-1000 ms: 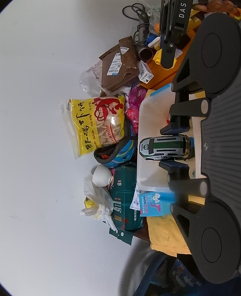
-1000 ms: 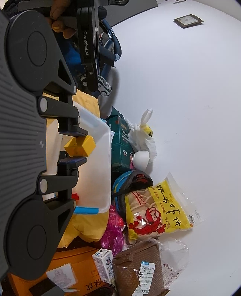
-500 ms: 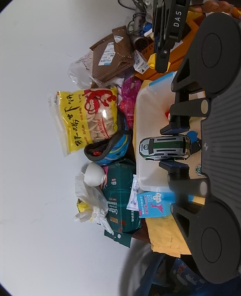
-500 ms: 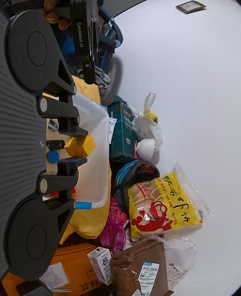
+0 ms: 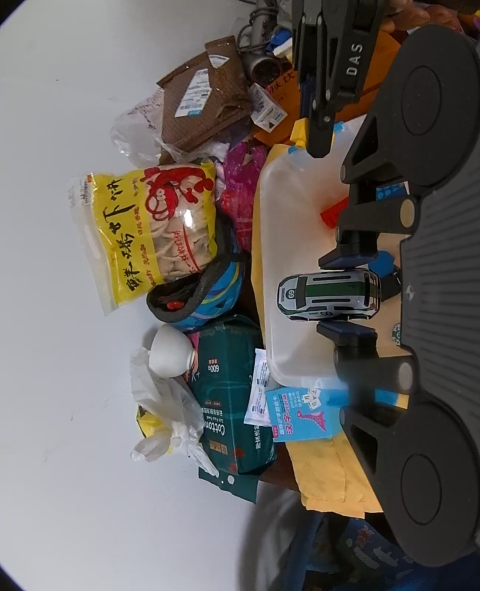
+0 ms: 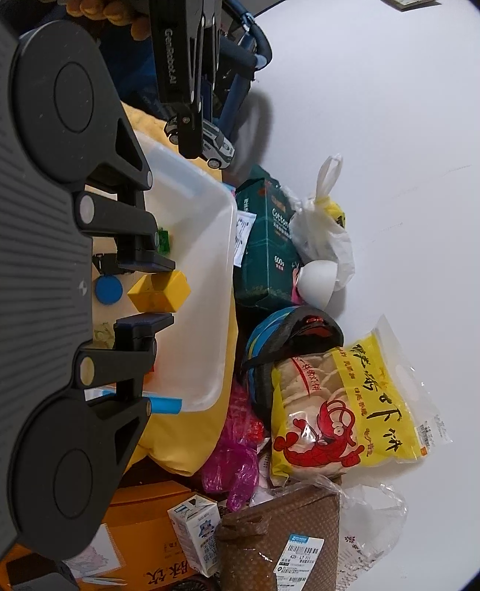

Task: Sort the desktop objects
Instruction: 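Carry the yellow block and white-green car over the bin and release both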

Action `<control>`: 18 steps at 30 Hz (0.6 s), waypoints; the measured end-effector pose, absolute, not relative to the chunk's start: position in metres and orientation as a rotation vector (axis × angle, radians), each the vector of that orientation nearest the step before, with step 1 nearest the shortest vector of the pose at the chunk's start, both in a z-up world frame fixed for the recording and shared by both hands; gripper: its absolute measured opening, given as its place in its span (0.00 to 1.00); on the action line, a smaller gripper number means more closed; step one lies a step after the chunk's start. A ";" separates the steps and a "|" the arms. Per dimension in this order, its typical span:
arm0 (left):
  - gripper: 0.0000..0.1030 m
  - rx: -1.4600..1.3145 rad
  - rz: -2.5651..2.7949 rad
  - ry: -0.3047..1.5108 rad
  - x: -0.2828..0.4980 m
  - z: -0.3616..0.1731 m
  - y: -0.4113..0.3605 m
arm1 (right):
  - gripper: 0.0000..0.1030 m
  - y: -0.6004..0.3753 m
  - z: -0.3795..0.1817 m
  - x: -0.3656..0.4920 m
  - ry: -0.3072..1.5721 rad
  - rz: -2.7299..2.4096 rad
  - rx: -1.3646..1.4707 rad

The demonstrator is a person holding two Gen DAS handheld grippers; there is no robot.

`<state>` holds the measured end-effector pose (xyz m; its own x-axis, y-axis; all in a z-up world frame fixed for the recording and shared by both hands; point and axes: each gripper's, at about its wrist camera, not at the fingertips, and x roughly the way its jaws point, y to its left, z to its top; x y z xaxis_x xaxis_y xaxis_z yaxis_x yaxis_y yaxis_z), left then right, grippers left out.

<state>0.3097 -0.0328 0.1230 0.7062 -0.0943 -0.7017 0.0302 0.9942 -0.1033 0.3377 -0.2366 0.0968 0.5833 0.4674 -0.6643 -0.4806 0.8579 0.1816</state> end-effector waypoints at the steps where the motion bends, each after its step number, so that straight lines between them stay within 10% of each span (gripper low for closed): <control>1: 0.36 -0.086 -0.063 0.788 0.311 0.121 -0.033 | 0.26 -0.236 0.095 0.340 0.776 0.549 -0.022; 6: 0.54 -0.097 -0.050 0.801 0.309 0.111 -0.031 | 0.54 -0.234 0.088 0.347 0.777 0.510 -0.043; 18: 0.54 -0.081 -0.094 0.734 0.238 0.076 -0.025 | 0.55 -0.256 0.065 0.308 0.757 0.573 0.027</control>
